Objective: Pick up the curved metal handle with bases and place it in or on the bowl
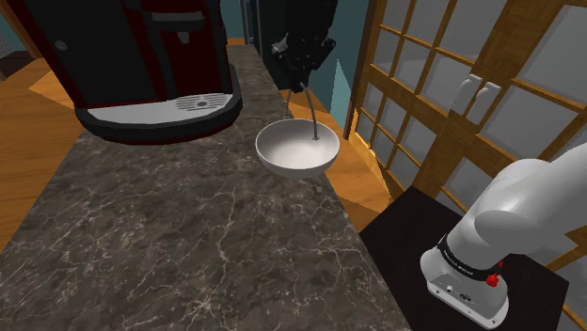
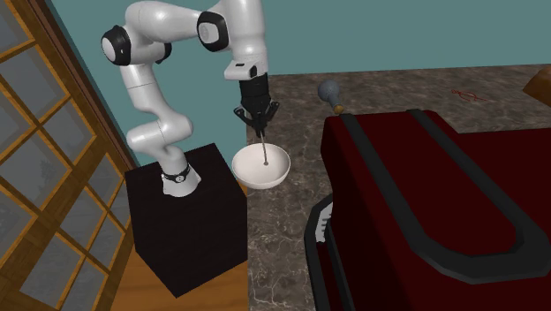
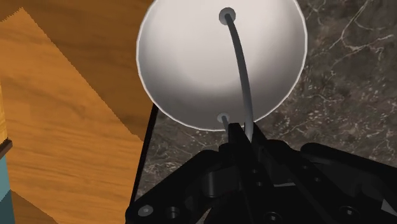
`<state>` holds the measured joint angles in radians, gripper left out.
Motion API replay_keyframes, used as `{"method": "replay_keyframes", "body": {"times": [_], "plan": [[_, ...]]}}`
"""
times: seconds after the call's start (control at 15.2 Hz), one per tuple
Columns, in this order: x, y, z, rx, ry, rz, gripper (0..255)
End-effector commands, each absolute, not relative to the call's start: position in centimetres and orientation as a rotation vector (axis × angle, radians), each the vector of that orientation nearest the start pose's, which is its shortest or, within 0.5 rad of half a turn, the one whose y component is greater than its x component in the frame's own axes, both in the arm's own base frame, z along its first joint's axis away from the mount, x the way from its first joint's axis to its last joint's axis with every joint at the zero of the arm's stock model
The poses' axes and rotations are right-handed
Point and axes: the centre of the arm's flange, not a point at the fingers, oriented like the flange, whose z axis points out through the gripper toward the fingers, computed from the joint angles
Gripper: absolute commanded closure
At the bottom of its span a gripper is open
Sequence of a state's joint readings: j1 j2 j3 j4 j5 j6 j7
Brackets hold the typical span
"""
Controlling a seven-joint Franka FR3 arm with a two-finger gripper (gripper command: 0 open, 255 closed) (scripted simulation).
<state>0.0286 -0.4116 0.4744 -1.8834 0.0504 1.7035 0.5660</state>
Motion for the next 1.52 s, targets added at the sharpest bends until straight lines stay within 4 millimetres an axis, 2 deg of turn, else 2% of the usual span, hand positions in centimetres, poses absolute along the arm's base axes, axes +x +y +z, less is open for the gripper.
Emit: {"method": "replay_keyframes", "body": {"times": [0.0,0.4,0.86,0.92,1.25,1.45], "plan": [[37.0,26.3,65.6,-3.139,0.129,-0.365,255],[37.0,26.3,62.6,-3.139,0.129,-0.365,255],[37.0,26.3,62.6,-3.139,0.129,-0.365,255],[37.0,26.3,62.6,-3.139,0.129,-0.365,0],[37.0,26.3,62.6,-3.139,0.129,-0.365,0],[36.1,26.4,66.4,-3.139,0.129,-0.365,0]]}}
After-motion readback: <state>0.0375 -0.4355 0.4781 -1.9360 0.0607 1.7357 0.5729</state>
